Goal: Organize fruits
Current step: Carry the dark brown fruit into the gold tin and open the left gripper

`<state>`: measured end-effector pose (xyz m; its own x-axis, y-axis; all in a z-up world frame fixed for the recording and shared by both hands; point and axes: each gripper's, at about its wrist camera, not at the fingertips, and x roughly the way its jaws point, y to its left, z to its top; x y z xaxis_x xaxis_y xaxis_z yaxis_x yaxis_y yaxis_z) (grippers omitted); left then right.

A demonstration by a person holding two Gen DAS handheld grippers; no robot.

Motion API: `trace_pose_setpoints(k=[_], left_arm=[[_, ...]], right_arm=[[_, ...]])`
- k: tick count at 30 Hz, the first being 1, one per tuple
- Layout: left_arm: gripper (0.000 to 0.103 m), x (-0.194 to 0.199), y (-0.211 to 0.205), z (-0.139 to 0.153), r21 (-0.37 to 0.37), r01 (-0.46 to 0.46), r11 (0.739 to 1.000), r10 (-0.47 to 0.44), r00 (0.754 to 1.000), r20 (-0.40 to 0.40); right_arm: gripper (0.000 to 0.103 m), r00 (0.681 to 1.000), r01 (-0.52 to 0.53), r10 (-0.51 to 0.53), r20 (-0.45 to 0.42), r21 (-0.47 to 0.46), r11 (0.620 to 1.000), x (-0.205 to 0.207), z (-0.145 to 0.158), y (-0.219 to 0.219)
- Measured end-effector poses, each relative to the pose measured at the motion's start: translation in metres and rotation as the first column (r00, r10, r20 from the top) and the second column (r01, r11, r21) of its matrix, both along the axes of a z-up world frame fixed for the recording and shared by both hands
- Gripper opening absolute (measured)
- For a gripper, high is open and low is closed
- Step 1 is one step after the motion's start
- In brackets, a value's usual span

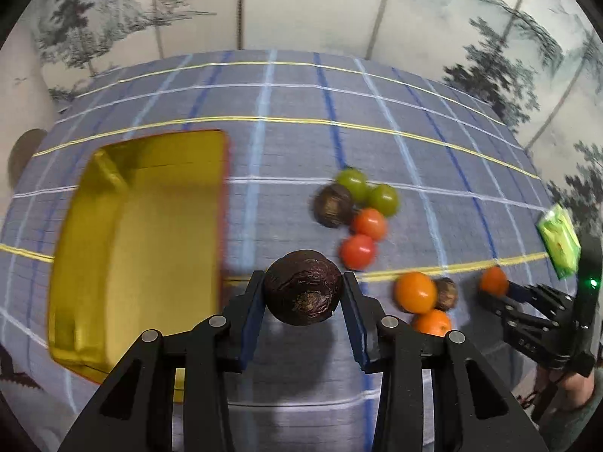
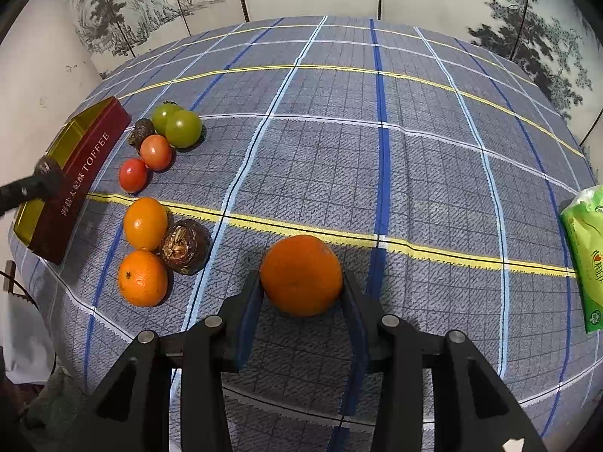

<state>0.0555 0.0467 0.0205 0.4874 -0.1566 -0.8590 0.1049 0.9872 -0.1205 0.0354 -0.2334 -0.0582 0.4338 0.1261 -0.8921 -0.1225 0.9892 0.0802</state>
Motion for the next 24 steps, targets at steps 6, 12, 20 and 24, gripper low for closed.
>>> trace_pose_setpoints(k=[6, 12, 20, 24], left_arm=[[0.041, 0.009, 0.052, -0.01, 0.061, -0.105, 0.993, 0.106, 0.994, -0.021], [0.041, 0.014, 0.098, -0.029, 0.106, -0.184, 0.977, 0.191, 0.98, -0.055], [0.041, 0.012, 0.127, -0.053, 0.161, -0.203, 0.966, 0.22, 0.971, -0.094], [0.041, 0.008, 0.135, -0.062, 0.169, -0.198, 0.966, 0.218, 0.97, -0.109]], right_arm=[[0.039, 1.0, 0.003, -0.003, -0.004, -0.007, 1.0, 0.001, 0.0, 0.002], [0.039, 1.0, 0.012, -0.012, -0.009, -0.009, 1.0, 0.002, 0.0, 0.003], [0.039, 1.0, 0.022, -0.023, -0.02, -0.017, 1.0, 0.005, 0.0, 0.005], [0.039, 0.999, 0.026, -0.027, -0.023, -0.029, 0.999, 0.006, -0.001, 0.008]])
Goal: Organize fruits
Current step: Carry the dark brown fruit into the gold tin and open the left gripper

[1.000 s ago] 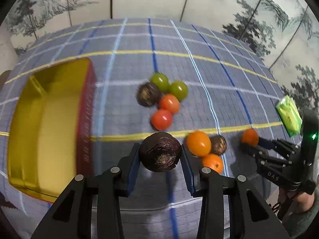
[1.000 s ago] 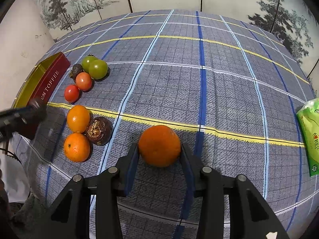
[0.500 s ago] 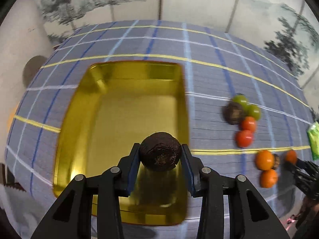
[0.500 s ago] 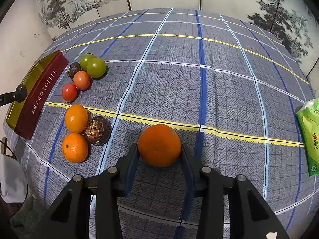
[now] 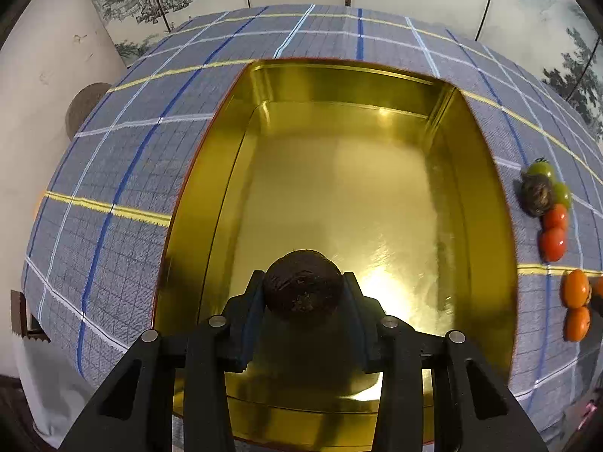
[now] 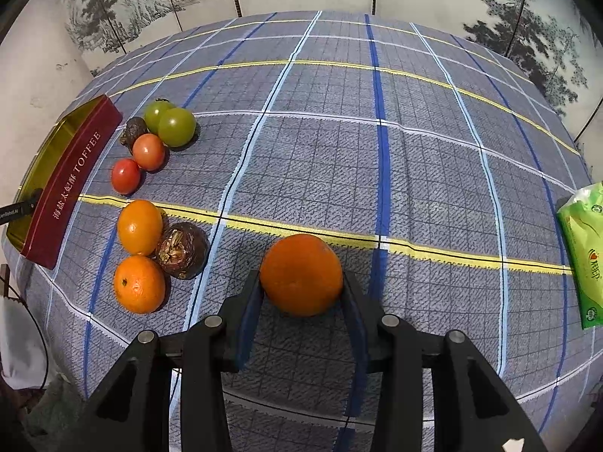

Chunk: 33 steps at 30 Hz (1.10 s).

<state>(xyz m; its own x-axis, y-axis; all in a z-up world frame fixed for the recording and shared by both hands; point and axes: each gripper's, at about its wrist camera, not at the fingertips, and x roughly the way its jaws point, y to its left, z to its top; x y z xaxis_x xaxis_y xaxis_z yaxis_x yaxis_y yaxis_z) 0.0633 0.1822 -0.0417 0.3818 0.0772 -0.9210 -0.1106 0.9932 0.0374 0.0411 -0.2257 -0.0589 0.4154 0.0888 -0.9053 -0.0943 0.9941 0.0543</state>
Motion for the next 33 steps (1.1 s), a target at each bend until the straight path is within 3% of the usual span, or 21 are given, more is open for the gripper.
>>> trace_pose_setpoints(k=[33], left_arm=[[0.044, -0.006, 0.006, -0.002, -0.038, 0.001, 0.999, 0.0, 1.0, 0.028]], right_arm=[[0.038, 1.0, 0.017, -0.016, 0.026, -0.034, 0.999, 0.006, 0.011, 0.012]])
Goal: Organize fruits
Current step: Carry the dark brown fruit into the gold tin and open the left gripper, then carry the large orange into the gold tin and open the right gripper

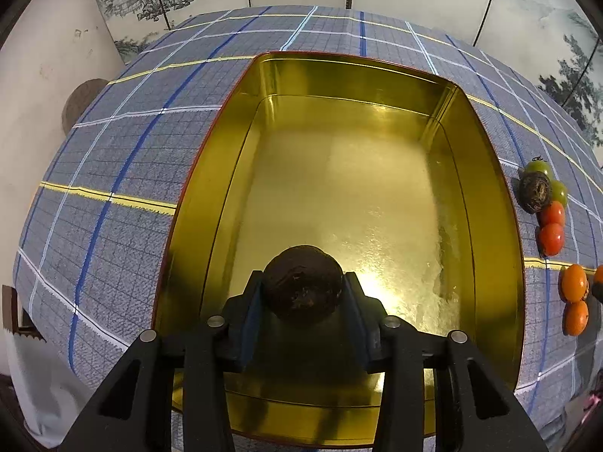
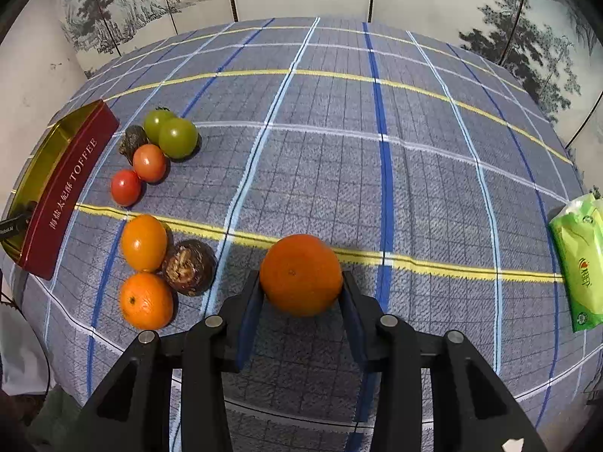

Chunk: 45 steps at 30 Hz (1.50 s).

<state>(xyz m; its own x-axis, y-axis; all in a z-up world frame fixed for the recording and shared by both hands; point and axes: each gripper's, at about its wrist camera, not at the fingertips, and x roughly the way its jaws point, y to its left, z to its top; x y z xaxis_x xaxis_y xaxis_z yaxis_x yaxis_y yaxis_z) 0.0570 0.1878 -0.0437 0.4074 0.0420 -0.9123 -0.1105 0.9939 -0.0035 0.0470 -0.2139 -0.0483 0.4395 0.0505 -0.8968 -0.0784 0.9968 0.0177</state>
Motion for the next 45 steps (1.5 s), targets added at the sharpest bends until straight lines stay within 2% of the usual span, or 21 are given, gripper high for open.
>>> trace_pose_setpoints(k=[10, 16, 23, 30, 33, 40, 45], left_arm=[[0.053, -0.007, -0.003, 0.002, -0.034, 0.006, 0.999, -0.005, 1.0, 0.023], [0.066, -0.014, -0.004, 0.012, -0.059, 0.007, 0.998, -0.003, 0.997, 0.072], [0.068, -0.024, 0.007, 0.028, -0.146, -0.025, 0.989, 0.045, 0.989, 0.14], [0.067, -0.038, 0.031, 0.041, -0.141, -0.11, 0.984, 0.134, 0.976, 0.17], [0.067, -0.045, 0.038, 0.043, -0.176, -0.116, 0.978, 0.144, 0.976, 0.16], [0.069, -0.06, 0.044, 0.055, -0.145, -0.144, 0.979, 0.17, 0.968, 0.186], [0.072, -0.068, 0.061, 0.055, -0.137, -0.205, 0.969, 0.228, 0.957, 0.178]], right_arm=[[0.038, 0.994, -0.079, 0.078, 0.081, 0.014, 0.997, 0.009, 0.031, 0.027], [0.038, 0.982, -0.161, 0.157, 0.108, 0.028, 0.987, 0.014, 0.041, 0.057], [0.038, 0.957, -0.268, 0.26, 0.13, 0.05, 0.962, 0.023, 0.043, 0.103], [0.038, 0.909, -0.401, 0.384, 0.16, 0.096, 0.911, 0.032, 0.047, 0.164], [0.038, 0.894, -0.438, 0.418, 0.162, 0.115, 0.892, 0.036, 0.046, 0.186], [0.038, 0.843, -0.532, 0.511, 0.166, 0.123, 0.838, 0.04, 0.042, 0.239], [0.038, 0.815, -0.578, 0.563, 0.14, 0.119, 0.807, 0.047, 0.033, 0.269]])
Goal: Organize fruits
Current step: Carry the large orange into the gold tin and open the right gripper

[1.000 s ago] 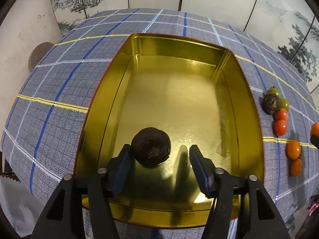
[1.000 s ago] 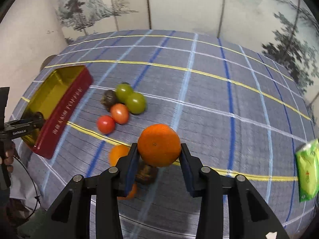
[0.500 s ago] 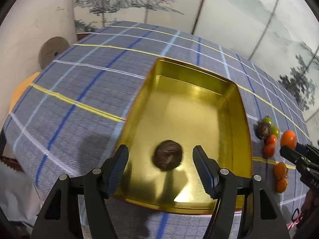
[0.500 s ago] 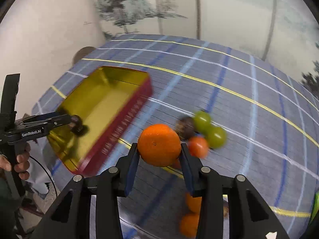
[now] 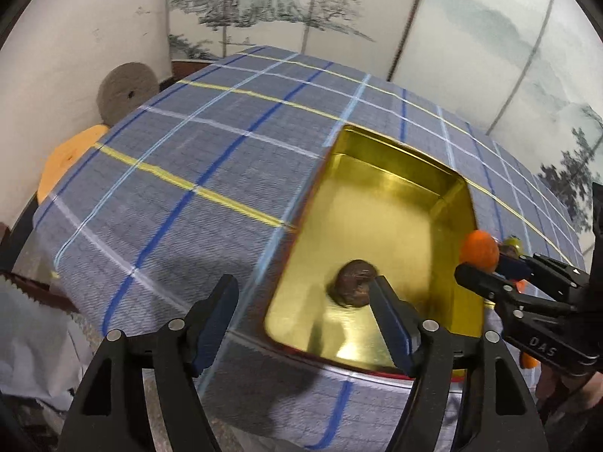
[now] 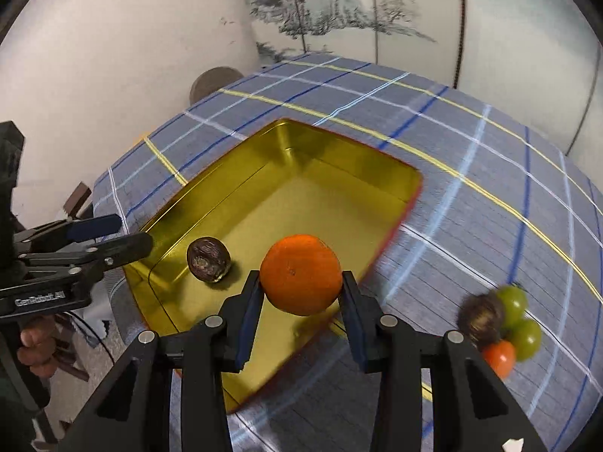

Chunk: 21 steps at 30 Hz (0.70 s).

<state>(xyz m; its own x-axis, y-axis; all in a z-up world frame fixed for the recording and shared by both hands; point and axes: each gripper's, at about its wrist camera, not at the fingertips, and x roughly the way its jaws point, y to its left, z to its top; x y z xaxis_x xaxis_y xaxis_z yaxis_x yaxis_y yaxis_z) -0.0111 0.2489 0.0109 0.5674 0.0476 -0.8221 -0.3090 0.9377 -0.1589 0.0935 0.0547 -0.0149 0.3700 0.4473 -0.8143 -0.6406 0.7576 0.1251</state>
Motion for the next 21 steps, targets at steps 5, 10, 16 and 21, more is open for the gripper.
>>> trace_pose_setpoints(k=[5, 10, 16, 21], left_arm=[[0.072, -0.007, 0.018, -0.003, 0.005, -0.062, 0.998, 0.062, 0.998, -0.006], [0.072, -0.01, 0.028, -0.01, 0.006, -0.107, 0.994, 0.107, 0.994, -0.033], [0.072, -0.012, 0.034, -0.016, 0.0, -0.13, 0.991, 0.13, 0.99, -0.056], [0.072, -0.014, 0.037, -0.02, 0.003, -0.137, 0.991, 0.137, 0.989, -0.062]], right_arm=[[0.038, 1.0, -0.029, 0.029, -0.01, -0.039, 0.999, 0.008, -0.013, 0.019], [0.038, 0.999, -0.045, 0.046, 0.007, -0.089, 0.995, 0.01, -0.023, 0.028], [0.038, 0.997, -0.069, 0.073, 0.03, -0.131, 0.989, 0.009, -0.026, 0.037], [0.038, 0.995, -0.086, 0.092, 0.032, -0.156, 0.984, 0.007, -0.028, 0.041]])
